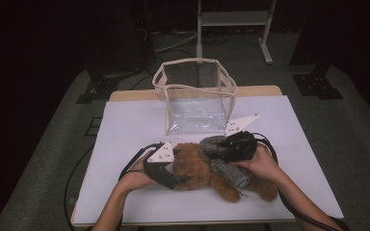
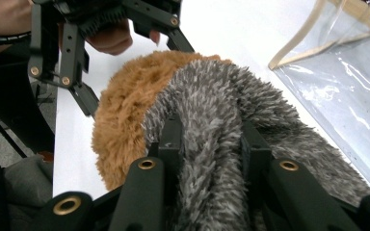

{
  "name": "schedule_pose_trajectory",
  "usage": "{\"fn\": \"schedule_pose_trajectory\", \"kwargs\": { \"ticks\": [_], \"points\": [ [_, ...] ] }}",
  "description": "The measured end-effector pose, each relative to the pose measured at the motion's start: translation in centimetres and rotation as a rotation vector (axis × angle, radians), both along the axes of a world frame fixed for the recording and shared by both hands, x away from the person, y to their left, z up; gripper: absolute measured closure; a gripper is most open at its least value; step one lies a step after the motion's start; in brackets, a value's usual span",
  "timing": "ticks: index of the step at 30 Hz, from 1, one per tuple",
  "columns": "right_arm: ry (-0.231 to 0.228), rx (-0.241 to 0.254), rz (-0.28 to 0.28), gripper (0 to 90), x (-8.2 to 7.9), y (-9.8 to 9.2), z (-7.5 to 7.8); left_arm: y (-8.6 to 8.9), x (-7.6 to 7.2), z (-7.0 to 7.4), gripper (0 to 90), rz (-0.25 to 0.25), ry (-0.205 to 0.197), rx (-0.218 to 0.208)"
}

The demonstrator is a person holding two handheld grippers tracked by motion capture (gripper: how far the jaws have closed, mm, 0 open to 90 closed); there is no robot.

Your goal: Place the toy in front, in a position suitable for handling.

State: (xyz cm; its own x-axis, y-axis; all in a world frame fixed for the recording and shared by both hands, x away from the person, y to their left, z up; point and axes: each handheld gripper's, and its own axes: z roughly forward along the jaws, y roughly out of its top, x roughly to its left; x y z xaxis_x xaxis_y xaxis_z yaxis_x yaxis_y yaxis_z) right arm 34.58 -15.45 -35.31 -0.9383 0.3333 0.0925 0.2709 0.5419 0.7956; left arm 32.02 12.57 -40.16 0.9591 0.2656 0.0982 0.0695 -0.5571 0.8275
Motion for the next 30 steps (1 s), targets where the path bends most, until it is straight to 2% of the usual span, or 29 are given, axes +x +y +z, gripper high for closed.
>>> {"fn": "schedule_pose_trajectory", "kwargs": {
  "ticks": [4,5,6,9,12,14,19,22,24,25,28,30],
  "points": [
    [0.025,0.004,-0.033,68.5,0.4,-1.8,-0.2,0.9,0.0,0.0,14.1,0.016,0.006,-0.002],
    [0.032,0.008,-0.041,68.5,0.4,-2.1,-0.2,1.2,0.0,0.0,16.3,0.016,0.010,-0.014],
    [0.036,0.013,-0.048,68.5,0.4,-2.5,-0.1,1.4,0.0,0.0,22.8,0.008,0.010,-0.020],
    [0.028,0.012,-0.046,68.4,0.2,-2.4,0.3,1.4,0.0,-0.1,29.3,0.005,0.008,-0.025],
    [0.026,0.029,-0.013,68.4,-0.1,-1.3,1.1,1.3,0.1,-0.1,31.6,0.005,0.013,-0.037],
    [0.023,0.025,0.012,68.4,0.0,0.1,1.6,1.3,0.1,-0.2,31.7,0.008,0.018,-0.046],
    [0.033,-0.024,0.067,68.4,1.1,4.1,1.5,1.1,0.0,-0.2,32.7,0.005,0.006,-0.048],
    [0.059,-0.031,0.067,68.4,2.4,6.1,1.5,1.0,0.0,-0.1,33.9,-0.001,0.001,-0.049],
    [0.060,-0.056,0.064,68.4,3.4,7.2,1.4,1.0,-0.1,-0.1,34.0,-0.004,-0.004,-0.051],
    [0.076,-0.063,0.053,68.4,3.8,7.7,1.2,1.0,-0.1,-0.1,34.0,-0.005,-0.004,-0.051],
    [0.103,-0.082,0.040,68.4,4.9,8.3,0.6,1.1,-0.1,-0.2,33.7,-0.006,0.001,-0.052],
    [0.111,-0.079,0.033,68.4,5.2,7.9,0.4,1.2,-0.1,-0.2,31.8,-0.008,0.006,-0.053]
  ]
}}
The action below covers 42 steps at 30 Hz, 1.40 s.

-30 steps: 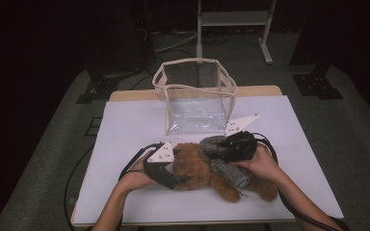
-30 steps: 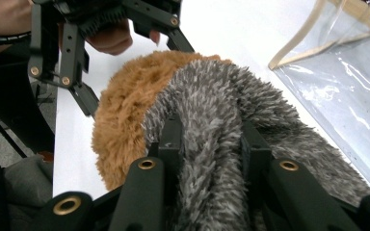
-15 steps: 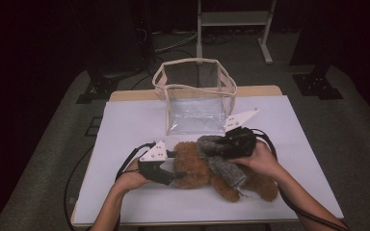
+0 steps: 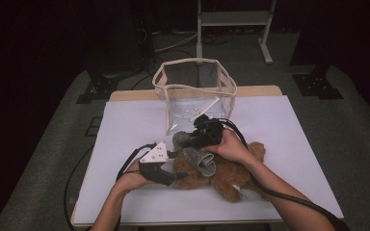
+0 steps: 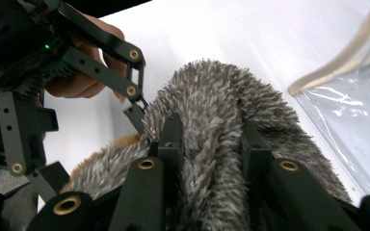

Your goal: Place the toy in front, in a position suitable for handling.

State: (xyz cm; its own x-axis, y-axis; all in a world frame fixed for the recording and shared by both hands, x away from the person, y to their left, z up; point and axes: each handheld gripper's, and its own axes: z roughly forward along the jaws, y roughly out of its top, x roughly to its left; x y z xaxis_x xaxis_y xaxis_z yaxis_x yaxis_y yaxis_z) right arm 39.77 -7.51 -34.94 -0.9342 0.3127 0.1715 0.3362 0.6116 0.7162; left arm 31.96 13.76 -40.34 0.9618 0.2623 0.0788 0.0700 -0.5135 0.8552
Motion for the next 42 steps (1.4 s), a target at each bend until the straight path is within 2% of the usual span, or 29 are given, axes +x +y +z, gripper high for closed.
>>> {"fn": "schedule_pose_trajectory", "kwargs": {
  "ticks": [2,5,8,11,13,16,21,25,26,30,37,40,42],
  "points": [
    [0.007,0.001,-0.010,68.5,-0.1,-0.5,0.0,0.0,0.0,-0.1,27.6,0.001,0.003,0.007],
    [-0.015,-0.005,-0.023,68.5,-0.6,-1.8,0.3,0.1,0.2,-0.3,19.3,0.018,0.018,0.030],
    [-0.030,-0.009,-0.030,68.6,-1.3,-3.2,0.7,0.2,0.3,-0.4,19.6,0.018,0.020,0.028],
    [-0.039,0.001,-0.023,68.5,-2.4,-4.3,1.2,0.1,0.3,-0.3,24.6,0.015,0.006,0.021],
    [-0.056,0.006,0.005,68.6,-3.2,-4.4,1.5,0.0,0.3,-0.3,25.8,0.022,0.001,0.012],
    [-0.081,-0.008,0.043,68.5,-4.3,-3.5,1.8,-0.2,0.3,-0.2,29.4,0.025,-0.004,0.001],
    [-0.102,-0.013,0.112,68.5,-5.0,-0.1,1.5,-0.2,0.5,-0.1,29.4,0.034,-0.004,-0.008],
    [-0.113,-0.049,0.147,68.5,-5.3,1.7,1.0,0.1,0.5,-0.2,24.3,0.029,0.011,0.003],
    [-0.106,-0.042,0.150,68.5,-5.2,1.5,1.0,0.1,0.5,-0.2,20.4,0.027,0.018,0.004],
    [-0.110,-0.025,0.133,68.6,-5.2,-0.2,1.2,0.2,0.4,-0.5,15.7,0.034,0.025,0.018],
    [-0.131,-0.036,0.059,68.5,-5.6,-4.5,1.3,-0.1,0.4,-0.4,16.5,0.036,0.014,0.025],
    [-0.122,-0.040,0.029,68.5,-5.7,-6.0,0.8,-0.2,0.4,-0.1,16.4,0.036,0.007,0.008],
    [-0.109,-0.027,0.016,68.5,-5.8,-6.4,0.6,-0.5,0.3,0.1,16.5,0.029,0.002,-0.007]
  ]
}}
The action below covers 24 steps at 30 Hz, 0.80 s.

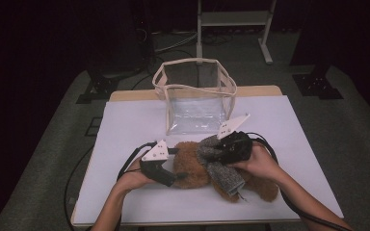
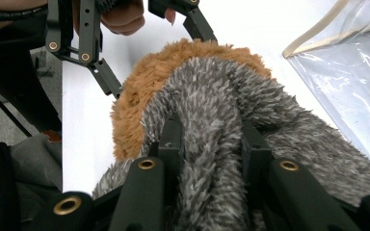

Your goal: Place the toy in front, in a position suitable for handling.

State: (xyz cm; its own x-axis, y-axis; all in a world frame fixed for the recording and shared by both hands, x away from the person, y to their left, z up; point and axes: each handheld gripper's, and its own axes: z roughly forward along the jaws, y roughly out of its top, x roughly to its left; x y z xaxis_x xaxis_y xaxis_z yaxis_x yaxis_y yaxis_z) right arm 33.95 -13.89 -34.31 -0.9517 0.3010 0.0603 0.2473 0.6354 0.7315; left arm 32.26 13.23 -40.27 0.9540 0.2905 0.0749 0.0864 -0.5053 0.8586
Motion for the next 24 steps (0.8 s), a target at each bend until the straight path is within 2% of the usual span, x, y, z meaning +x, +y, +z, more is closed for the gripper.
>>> {"fn": "schedule_pose_trajectory", "kwargs": {
  "ticks": [4,9,12,14,17,20,22,24],
  "points": [
    [-0.028,-0.005,0.026,68.4,-0.4,1.3,0.2,-0.5,0.0,-0.1,18.6,-0.002,0.000,0.007],
    [-0.024,0.001,0.053,68.4,-0.5,2.3,0.1,-0.3,-0.1,-0.4,18.5,0.001,-0.001,0.016],
    [-0.017,-0.006,0.037,68.5,-0.5,1.2,0.0,-0.4,-0.1,-0.3,18.6,-0.003,-0.006,0.014],
    [-0.030,-0.024,0.015,68.4,-0.2,0.3,0.2,-0.4,-0.2,-0.3,18.6,-0.008,-0.007,0.016],
    [-0.046,-0.051,-0.049,68.3,0.4,-1.3,0.4,-0.4,-0.2,-0.3,18.6,-0.012,-0.008,0.015],
    [0.001,-0.024,-0.089,68.3,1.3,-2.6,0.1,-0.4,-0.1,-0.3,18.5,-0.013,-0.007,0.015],
    [0.015,-0.006,-0.087,68.1,1.3,-2.7,-0.2,-0.3,-0.1,-0.3,18.4,-0.020,-0.010,0.027],
    [0.018,-0.009,-0.078,68.0,0.9,-2.4,-0.6,-0.1,0.0,-0.3,18.4,-0.023,0.000,0.024]
  ]
}}
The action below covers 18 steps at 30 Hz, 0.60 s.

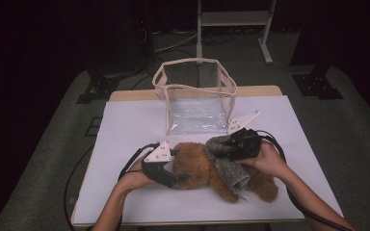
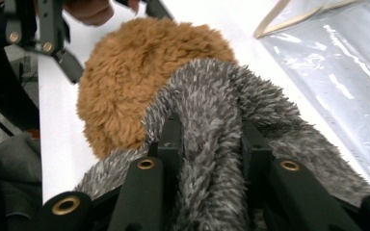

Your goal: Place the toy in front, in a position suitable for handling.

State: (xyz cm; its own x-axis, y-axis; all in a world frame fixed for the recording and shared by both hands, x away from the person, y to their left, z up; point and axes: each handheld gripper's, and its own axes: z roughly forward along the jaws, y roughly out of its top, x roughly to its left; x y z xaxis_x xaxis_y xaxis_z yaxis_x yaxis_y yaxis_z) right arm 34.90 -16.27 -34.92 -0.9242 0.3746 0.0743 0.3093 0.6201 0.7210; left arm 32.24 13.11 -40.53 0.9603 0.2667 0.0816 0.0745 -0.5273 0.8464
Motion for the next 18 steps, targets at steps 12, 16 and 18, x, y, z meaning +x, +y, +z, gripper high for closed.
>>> {"fn": "schedule_pose_trajectory", "kwargs": {
  "ticks": [12,16,18],
  "points": [
    [-0.010,0.009,0.054,68.3,-3.2,0.8,-1.3,-0.8,-0.8,1.5,17.7,-0.025,-0.006,-0.045],
    [-0.016,0.007,0.067,68.3,-3.4,0.7,-0.9,-1.2,-0.9,1.1,19.1,-0.027,0.007,-0.020],
    [-0.023,0.008,0.071,68.3,-3.0,0.7,-0.4,-1.3,-1.0,1.0,20.6,-0.030,0.002,-0.005]
  ]
}}
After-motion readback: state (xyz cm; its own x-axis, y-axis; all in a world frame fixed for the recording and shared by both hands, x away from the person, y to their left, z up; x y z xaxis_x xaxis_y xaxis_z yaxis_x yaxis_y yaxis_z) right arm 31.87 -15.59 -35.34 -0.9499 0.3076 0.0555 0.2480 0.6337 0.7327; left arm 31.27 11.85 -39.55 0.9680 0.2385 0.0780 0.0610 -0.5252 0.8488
